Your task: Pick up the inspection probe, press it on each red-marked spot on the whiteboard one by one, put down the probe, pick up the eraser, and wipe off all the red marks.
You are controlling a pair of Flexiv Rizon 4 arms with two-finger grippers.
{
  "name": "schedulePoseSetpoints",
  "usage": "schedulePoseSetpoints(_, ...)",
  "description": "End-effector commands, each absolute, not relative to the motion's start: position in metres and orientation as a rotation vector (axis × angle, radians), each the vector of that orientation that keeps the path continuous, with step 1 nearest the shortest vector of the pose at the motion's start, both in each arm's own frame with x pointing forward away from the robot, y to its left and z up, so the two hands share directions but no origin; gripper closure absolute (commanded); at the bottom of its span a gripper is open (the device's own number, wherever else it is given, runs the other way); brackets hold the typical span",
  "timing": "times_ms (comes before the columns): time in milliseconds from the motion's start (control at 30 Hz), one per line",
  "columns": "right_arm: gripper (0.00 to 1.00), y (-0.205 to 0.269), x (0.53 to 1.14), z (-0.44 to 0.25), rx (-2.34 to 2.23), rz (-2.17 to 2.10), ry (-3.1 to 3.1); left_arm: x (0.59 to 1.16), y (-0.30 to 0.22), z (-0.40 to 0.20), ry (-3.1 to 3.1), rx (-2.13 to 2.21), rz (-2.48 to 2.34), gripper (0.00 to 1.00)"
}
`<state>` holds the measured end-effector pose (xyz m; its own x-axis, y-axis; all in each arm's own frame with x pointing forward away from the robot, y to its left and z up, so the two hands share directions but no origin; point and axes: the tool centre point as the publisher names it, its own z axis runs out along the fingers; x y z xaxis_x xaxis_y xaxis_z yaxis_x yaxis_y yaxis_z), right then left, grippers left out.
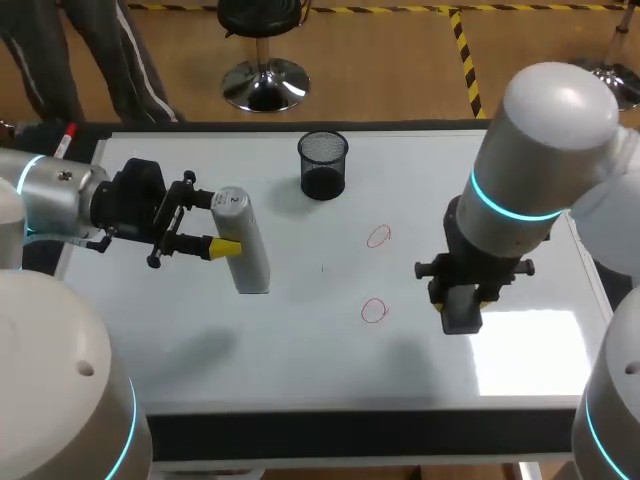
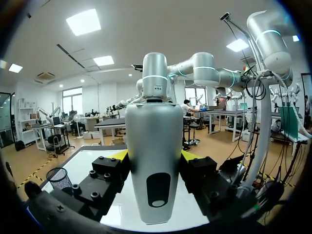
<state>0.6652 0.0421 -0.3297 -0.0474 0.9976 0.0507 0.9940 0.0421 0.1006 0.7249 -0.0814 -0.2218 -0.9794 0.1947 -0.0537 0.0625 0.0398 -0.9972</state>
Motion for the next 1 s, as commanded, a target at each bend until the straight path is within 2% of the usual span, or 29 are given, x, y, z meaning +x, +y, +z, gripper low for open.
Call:
schedulePoseSetpoints(33, 1.0, 0.061, 0.667, -0.333, 2.127, 0.15, 2.249, 0.725, -0.081, -0.222, -2.191, -0.276, 2.098, 1.0)
schedulePoseSetpoints(1000, 1.0, 0.149, 0.67, -0.35, 2.099, 0.21, 2.286, 0.725, -0.081, -0.222, -2.191, -0.276, 2.098, 1.0)
